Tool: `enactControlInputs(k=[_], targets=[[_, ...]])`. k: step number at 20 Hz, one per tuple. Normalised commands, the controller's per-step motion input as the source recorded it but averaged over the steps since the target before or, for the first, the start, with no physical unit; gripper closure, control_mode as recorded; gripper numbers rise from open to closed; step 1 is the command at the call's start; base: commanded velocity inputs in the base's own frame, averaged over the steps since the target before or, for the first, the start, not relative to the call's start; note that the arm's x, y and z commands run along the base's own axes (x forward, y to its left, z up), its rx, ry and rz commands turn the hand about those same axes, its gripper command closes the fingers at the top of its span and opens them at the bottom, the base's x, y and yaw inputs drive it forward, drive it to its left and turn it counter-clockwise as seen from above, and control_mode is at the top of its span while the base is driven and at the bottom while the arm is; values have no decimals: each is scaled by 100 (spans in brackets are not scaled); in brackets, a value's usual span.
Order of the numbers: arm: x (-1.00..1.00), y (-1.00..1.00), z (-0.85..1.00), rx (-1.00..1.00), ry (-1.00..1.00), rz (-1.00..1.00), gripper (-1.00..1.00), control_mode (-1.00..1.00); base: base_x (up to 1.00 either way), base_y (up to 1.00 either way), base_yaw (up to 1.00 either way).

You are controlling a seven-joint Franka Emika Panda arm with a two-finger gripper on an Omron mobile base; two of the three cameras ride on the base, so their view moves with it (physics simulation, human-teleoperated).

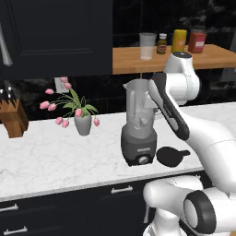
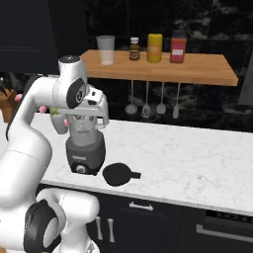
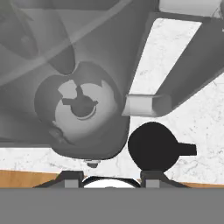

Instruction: Close the lid blender by securely placing the lid on top.

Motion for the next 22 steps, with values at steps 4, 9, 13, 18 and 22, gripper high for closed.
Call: enactControlInputs(k=[4,9,13,18,22], targets=[[-50,-45,-2,7,-3,-3,-100,-100,0,0,0],[-90,-100,-13,19,-17,0,-100,-100,0,0,0],[-83,-100,-18,19,-14,3,-100,-100,0,0,0],[-31,-100,-27,4,-6,25,-100,-100,0,0,0],[0,-81,-21,0,0,38,-100,-100,0,0,0]])
